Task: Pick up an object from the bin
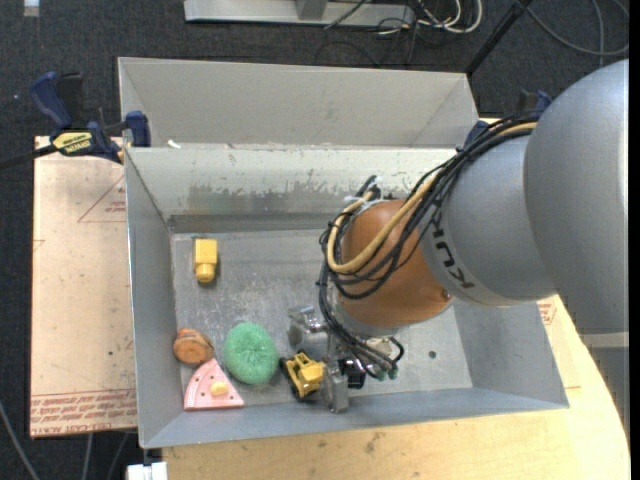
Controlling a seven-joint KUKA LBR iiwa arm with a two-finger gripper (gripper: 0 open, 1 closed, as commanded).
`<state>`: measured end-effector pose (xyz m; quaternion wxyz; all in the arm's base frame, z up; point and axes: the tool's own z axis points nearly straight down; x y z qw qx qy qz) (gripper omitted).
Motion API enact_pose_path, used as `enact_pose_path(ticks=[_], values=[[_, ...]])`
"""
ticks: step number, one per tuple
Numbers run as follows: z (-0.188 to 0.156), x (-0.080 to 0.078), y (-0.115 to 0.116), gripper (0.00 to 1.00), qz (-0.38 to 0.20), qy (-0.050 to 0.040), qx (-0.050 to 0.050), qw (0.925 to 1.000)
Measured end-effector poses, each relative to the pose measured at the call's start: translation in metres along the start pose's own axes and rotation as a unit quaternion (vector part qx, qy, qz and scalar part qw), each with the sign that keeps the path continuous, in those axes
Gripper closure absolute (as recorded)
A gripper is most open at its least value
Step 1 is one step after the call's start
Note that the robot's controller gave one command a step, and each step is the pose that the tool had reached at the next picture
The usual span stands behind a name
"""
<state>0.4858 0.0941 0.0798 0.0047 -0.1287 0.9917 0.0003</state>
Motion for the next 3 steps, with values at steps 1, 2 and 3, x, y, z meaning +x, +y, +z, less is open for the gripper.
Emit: enact_pose_path(ticks=[1,2,3], values=[[0.0047,-0.0051,0.0021,1.00,-0.134,-0.0068,-0.001,0.9910],[0.0045,-0.0052,0.0022,1.00,-0.134,-0.0069,-0.001,0.9910],[0.0026,-0.0056,0.0022,1.00,-0.133,-0.0060,-0.001,0.9911]])
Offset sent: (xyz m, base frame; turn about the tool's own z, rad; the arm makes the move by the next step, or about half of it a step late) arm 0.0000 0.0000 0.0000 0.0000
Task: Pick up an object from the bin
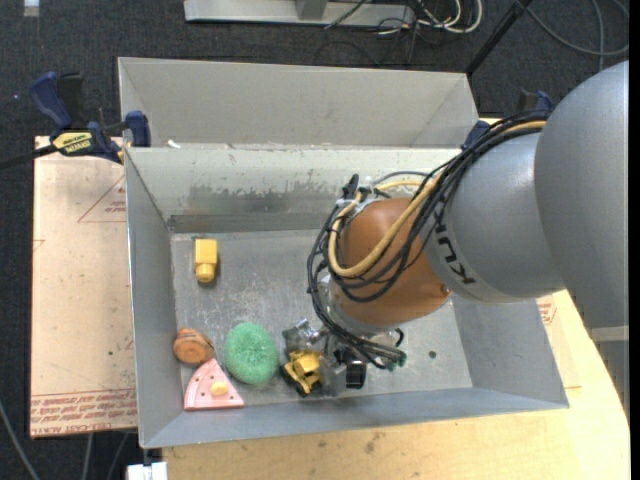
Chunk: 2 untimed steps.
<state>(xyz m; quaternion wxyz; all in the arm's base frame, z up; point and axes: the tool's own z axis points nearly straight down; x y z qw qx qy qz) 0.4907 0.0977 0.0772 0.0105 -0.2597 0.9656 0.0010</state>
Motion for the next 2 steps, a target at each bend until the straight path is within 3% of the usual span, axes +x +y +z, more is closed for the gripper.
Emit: enact_pose_path(ticks=[2], values=[[-0.027,0.004,0.002,1.00,0.000,0.0122,-0.003,0.9999]])
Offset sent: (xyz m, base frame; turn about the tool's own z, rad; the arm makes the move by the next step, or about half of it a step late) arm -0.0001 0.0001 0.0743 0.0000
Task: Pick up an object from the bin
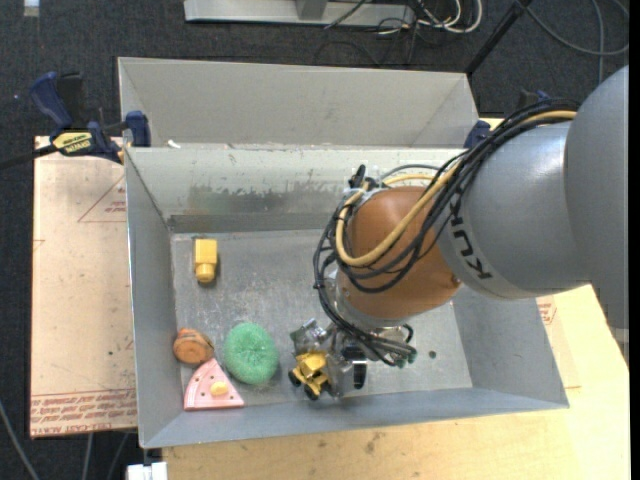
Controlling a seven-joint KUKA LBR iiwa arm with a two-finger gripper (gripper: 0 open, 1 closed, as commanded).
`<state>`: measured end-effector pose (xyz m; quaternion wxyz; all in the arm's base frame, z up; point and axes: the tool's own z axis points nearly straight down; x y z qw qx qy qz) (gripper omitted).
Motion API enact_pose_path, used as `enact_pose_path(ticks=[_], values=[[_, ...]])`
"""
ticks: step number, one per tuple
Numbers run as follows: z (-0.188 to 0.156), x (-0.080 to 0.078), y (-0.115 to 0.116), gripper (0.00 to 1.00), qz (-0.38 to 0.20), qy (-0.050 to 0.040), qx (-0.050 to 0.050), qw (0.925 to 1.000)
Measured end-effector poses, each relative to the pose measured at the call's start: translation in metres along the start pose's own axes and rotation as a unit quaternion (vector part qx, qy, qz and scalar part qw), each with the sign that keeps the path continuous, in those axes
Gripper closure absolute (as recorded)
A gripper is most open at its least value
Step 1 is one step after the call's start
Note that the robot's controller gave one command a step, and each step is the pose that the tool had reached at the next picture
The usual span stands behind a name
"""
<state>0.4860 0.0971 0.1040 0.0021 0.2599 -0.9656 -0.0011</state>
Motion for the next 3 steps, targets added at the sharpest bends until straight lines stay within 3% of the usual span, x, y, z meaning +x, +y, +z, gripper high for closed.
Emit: enact_pose_path(ticks=[3], values=[[-0.051,-0.001,-0.001,1.00,0.000,-0.0026,0.001,1.0000]])
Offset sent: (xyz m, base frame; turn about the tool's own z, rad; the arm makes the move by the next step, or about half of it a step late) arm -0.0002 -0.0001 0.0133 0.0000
